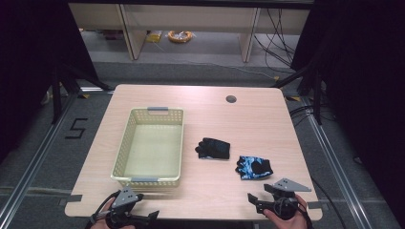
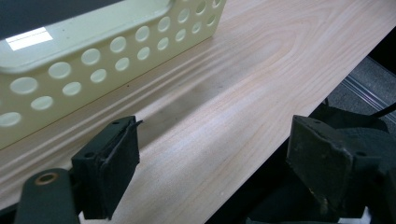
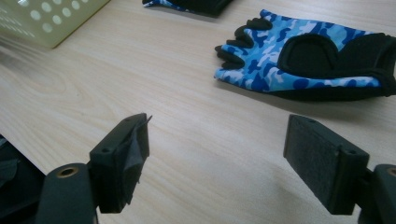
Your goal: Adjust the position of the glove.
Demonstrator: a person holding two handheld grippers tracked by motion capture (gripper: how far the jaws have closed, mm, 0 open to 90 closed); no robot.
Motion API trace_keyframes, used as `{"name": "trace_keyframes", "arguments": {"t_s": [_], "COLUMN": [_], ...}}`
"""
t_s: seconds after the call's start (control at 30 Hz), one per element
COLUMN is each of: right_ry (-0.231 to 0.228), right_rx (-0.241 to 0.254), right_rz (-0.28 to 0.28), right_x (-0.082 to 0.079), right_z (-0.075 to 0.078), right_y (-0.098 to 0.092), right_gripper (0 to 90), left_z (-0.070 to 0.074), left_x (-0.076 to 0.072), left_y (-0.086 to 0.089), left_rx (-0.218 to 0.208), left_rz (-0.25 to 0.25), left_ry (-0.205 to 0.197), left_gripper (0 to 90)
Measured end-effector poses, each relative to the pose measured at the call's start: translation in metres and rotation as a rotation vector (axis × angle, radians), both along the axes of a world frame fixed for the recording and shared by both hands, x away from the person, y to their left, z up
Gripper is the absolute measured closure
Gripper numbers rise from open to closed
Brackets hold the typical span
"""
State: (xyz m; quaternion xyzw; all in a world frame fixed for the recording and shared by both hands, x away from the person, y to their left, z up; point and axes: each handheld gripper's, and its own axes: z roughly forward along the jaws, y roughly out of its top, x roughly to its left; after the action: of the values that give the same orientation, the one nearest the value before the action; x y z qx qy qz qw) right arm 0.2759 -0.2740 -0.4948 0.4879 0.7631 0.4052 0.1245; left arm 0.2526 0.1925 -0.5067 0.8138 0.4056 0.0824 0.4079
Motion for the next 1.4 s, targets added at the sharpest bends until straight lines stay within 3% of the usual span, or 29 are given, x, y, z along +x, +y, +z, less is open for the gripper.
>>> {"name": "trace_keyframes", "arguments": {"t_s": [0.03,0.13,0.17,0.3,0.37,0.43,0.53,0.6,0.63,0.67,0.7,1.13,1.4], "right_ry": [-0.005,-0.023,-0.003,-0.009,-0.045,-0.041,-0.076,-0.057,-0.091,-0.078,-0.102,-0.115,-0.139], "right_rx": [-0.007,-0.014,-0.006,-0.022,-0.021,-0.014,-0.028,-0.021,-0.047,-0.030,-0.047,-0.073,-0.110], "right_rz": [0.010,0.030,0.026,0.038,0.045,0.044,0.076,0.073,0.098,0.091,0.111,0.161,0.217], "right_x": [0.001,0.001,0.001,0.002,0.004,0.004,0.007,0.006,0.010,0.009,0.012,0.021,0.043], "right_z": [0.000,-0.001,0.000,0.000,0.000,0.002,0.005,0.008,0.007,0.008,0.008,0.016,0.026], "right_y": [0.000,0.001,0.002,0.001,0.001,0.001,0.003,0.008,0.008,0.012,0.012,0.033,0.058], "right_gripper": [24.9,27.5,27.7,30.6,33.3,35.2,42.0,43.1,43.5,44.1,44.1,44.2,46.2], "left_z": [0.001,0.000,0.000,0.000,0.000,0.000,0.000,0.000,0.000,0.000,0.000,0.000,-0.001], "left_x": [0.001,0.001,0.001,0.001,0.001,0.001,0.001,0.001,0.001,0.001,0.001,0.001,0.001], "left_y": [0.002,0.002,0.002,0.002,0.002,0.002,0.002,0.001,0.002,0.002,0.002,0.002,0.000], "left_rx": [0.030,0.024,0.024,0.024,0.024,0.018,0.012,0.009,0.011,0.010,0.016,0.011,-0.012], "left_rz": [-0.019,-0.012,-0.013,-0.013,-0.018,-0.015,-0.010,-0.009,-0.010,-0.010,-0.014,-0.012,0.010], "left_ry": [-0.012,-0.016,-0.017,-0.018,-0.016,-0.015,-0.009,-0.009,-0.008,-0.009,-0.013,-0.008,-0.019], "left_gripper": [16.4,16.4,16.3,16.3,16.3,16.3,16.4,16.3,16.3,16.4,16.3,16.3,16.3]}}
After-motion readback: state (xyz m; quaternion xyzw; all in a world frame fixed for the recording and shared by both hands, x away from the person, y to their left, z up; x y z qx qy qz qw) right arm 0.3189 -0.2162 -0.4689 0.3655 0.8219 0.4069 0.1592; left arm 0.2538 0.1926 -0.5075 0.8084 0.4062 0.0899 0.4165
